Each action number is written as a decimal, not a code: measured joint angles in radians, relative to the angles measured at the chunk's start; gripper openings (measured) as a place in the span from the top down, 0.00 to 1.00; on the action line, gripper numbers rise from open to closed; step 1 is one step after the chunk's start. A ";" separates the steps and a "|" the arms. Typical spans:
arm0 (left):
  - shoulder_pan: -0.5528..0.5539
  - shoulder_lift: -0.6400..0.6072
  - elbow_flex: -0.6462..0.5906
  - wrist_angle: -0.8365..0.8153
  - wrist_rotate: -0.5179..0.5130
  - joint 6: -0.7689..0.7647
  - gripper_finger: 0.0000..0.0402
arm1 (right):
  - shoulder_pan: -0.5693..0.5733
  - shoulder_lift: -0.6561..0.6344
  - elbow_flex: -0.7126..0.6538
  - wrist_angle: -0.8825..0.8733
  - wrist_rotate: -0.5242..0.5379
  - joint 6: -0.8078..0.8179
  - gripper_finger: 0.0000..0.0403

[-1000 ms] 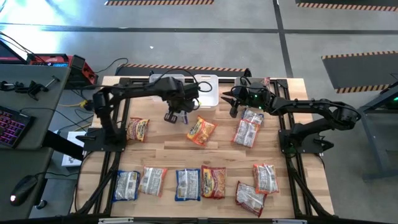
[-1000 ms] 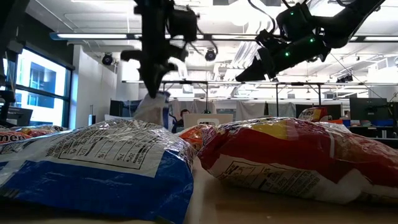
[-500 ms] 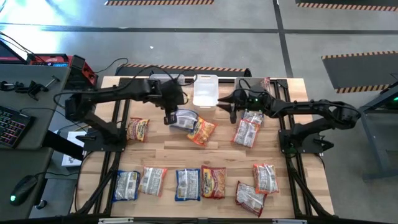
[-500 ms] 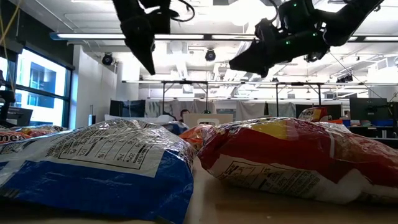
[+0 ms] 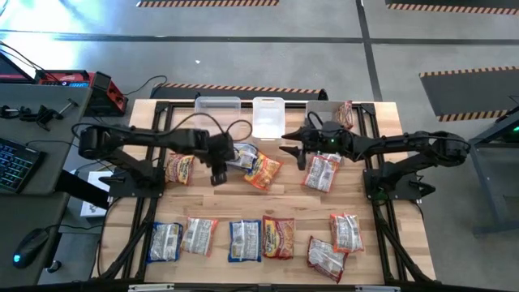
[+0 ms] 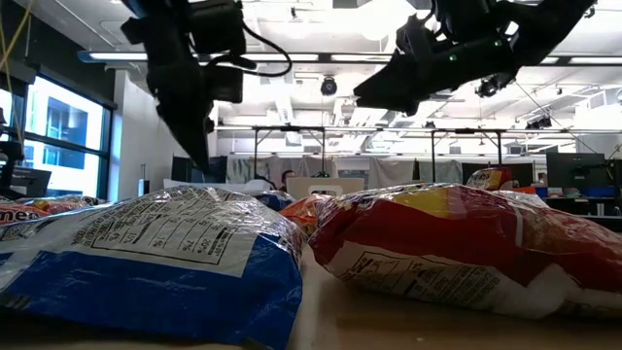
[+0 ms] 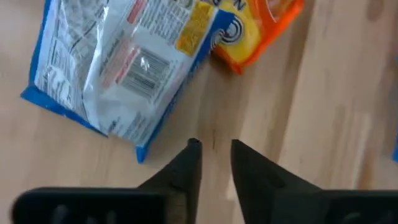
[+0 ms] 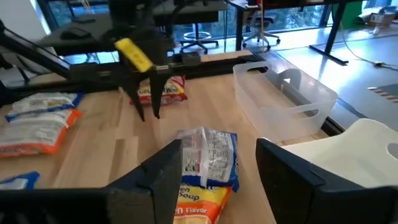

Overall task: Sort Maruchan noodles
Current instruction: Put the blue noodle pack into the white bin

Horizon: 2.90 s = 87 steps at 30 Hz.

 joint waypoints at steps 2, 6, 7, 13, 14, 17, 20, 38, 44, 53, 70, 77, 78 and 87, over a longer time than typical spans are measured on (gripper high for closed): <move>-0.036 0.000 -0.019 0.065 -0.052 -0.019 0.73 | 0.000 0.000 0.000 -0.014 0.022 -0.022 0.53; -0.088 -0.001 -0.046 0.201 -0.153 -0.039 0.65 | -0.001 0.000 0.000 -0.032 0.062 -0.056 0.53; -0.095 -0.001 -0.048 0.231 -0.187 -0.042 0.63 | -0.001 0.000 0.000 -0.036 0.070 -0.065 0.53; -0.068 -0.001 -0.052 0.388 -0.256 -0.046 0.61 | -0.001 0.000 0.000 -0.096 0.069 -0.107 0.57; -0.053 0.002 -0.051 0.415 -0.243 -0.056 0.62 | -0.001 0.000 0.000 -0.097 0.069 -0.111 0.59; -0.007 0.019 -0.051 0.449 -0.173 -0.068 0.64 | -0.001 0.000 0.000 -0.097 0.068 -0.129 0.66; 0.038 0.051 -0.051 0.464 -0.127 -0.018 0.66 | -0.001 0.000 0.000 -0.101 0.068 -0.133 0.75; 0.149 0.126 0.019 0.259 -0.050 0.057 0.46 | -0.001 0.000 0.000 -0.109 0.066 -0.177 0.97; 0.174 0.178 0.020 0.264 -0.053 0.126 0.46 | -0.001 0.000 0.000 -0.114 0.066 -0.177 0.97; 0.182 0.250 0.024 0.252 0.025 0.220 0.51 | -0.001 0.001 0.000 -0.116 0.070 -0.180 0.97; 0.181 0.182 0.010 0.191 0.144 0.322 0.98 | -0.001 0.001 0.000 -0.116 0.074 -0.184 0.97; 0.180 0.084 0.010 0.197 0.193 0.330 1.00 | 0.001 0.001 0.000 -0.108 0.120 -0.184 0.88; 0.180 0.067 0.010 0.202 0.218 0.330 1.00 | 0.001 0.001 0.000 -0.109 0.120 -0.184 0.86; 0.179 -0.100 0.011 0.245 0.478 0.341 1.00 | 0.009 0.001 0.000 -0.107 0.022 -0.222 0.64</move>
